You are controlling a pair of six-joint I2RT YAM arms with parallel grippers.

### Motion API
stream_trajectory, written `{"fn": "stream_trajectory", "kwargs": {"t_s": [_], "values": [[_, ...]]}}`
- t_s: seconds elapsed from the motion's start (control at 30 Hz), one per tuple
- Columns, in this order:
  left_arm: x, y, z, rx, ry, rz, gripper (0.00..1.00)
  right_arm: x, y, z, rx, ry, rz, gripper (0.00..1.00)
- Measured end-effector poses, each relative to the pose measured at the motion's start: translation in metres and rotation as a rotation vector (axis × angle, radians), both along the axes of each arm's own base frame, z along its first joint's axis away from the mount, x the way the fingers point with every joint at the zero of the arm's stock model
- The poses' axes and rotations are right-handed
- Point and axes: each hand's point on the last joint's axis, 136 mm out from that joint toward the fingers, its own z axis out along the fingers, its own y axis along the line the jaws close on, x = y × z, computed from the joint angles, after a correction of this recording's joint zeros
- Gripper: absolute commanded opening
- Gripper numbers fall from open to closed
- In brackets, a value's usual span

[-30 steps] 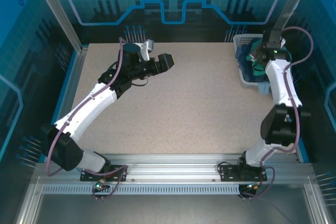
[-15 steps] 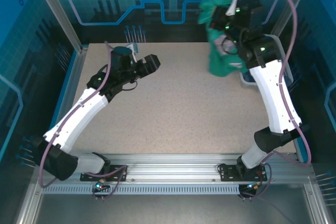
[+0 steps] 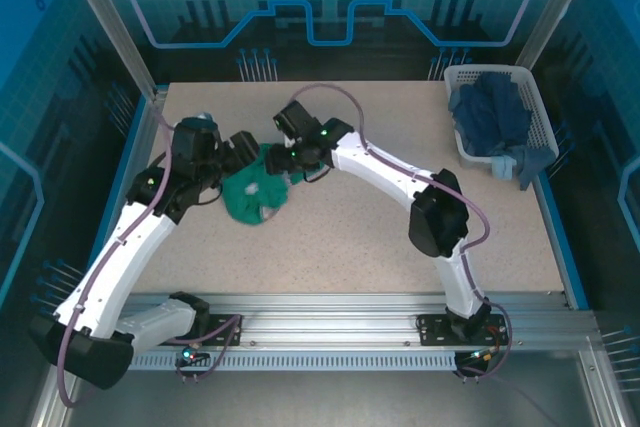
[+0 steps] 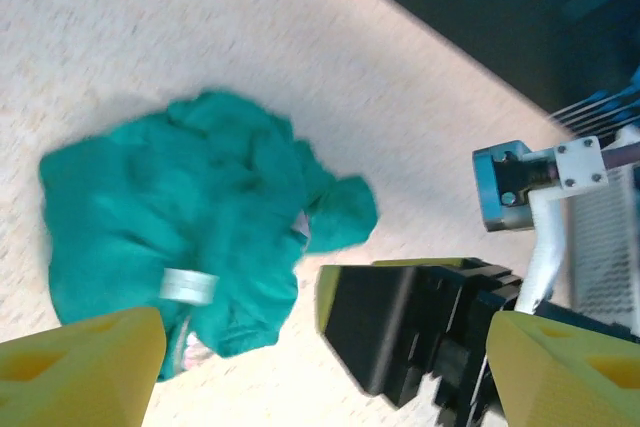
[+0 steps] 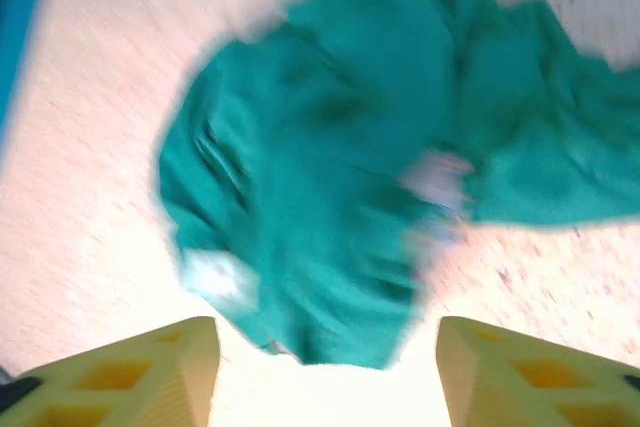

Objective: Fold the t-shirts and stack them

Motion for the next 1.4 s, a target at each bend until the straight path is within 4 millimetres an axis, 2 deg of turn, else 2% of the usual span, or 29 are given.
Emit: {"fn": "stream_trajectory", "kwargs": {"t_s": [0.1,0.23,0.27,0.33,0.47,0.57,0.6,0.8,0.83,0.9,1.03,1.17,1.27,1.37,1.4], "values": [[-0.012,0.001,-0.034,0.013,0.107,-0.013,0.86,-0.007,-0.031,-0.017,-0.024,0.059,-0.056,0.62],[-0.018,0.007,-0.072,0.017,0.243,-0.004,0.86,-0.004,-0.099,-0.022,-0.005,0.134,-0.237,0.56],[-0.016,0.01,-0.081,0.014,0.276,0.006,0.85,0.0,-0.11,-0.023,0.0,0.142,-0.277,0.56],[-0.01,0.014,-0.098,-0.002,0.341,0.025,0.81,0.008,-0.119,-0.026,0.014,0.15,-0.326,0.55],[-0.002,0.012,-0.144,-0.028,0.496,0.041,0.74,0.012,-0.102,-0.04,0.043,0.186,-0.34,0.53],[0.0,0.005,-0.174,-0.033,0.574,0.027,0.69,0.025,-0.085,-0.059,0.05,0.22,-0.345,0.52],[0.0,0.004,-0.184,-0.033,0.596,0.027,0.64,0.032,-0.079,-0.066,0.053,0.232,-0.349,0.52],[0.008,-0.002,-0.206,-0.038,0.616,0.013,0.23,0.066,-0.058,-0.097,0.067,0.267,-0.379,0.42],[0.01,-0.002,-0.209,-0.033,0.621,0.016,0.13,0.07,-0.056,-0.102,0.068,0.275,-0.386,0.39],[0.014,0.0,-0.213,-0.015,0.627,0.021,0.0,0.079,-0.05,-0.11,0.078,0.28,-0.391,0.29],[0.021,0.009,-0.206,0.041,0.596,0.039,0.0,0.091,-0.042,-0.128,0.08,0.303,-0.407,0.0],[0.026,0.024,-0.179,0.094,0.523,0.081,0.0,0.098,-0.041,-0.123,0.088,0.288,-0.419,0.0],[0.032,0.035,-0.146,0.105,0.436,0.121,0.0,0.102,-0.051,-0.114,0.071,0.259,-0.441,0.0],[0.044,0.044,-0.113,0.101,0.344,0.154,0.0,0.105,-0.069,-0.09,0.063,0.216,-0.46,0.0],[0.048,0.047,-0.103,0.101,0.317,0.161,0.0,0.109,-0.077,-0.072,0.074,0.188,-0.466,0.0]]}}
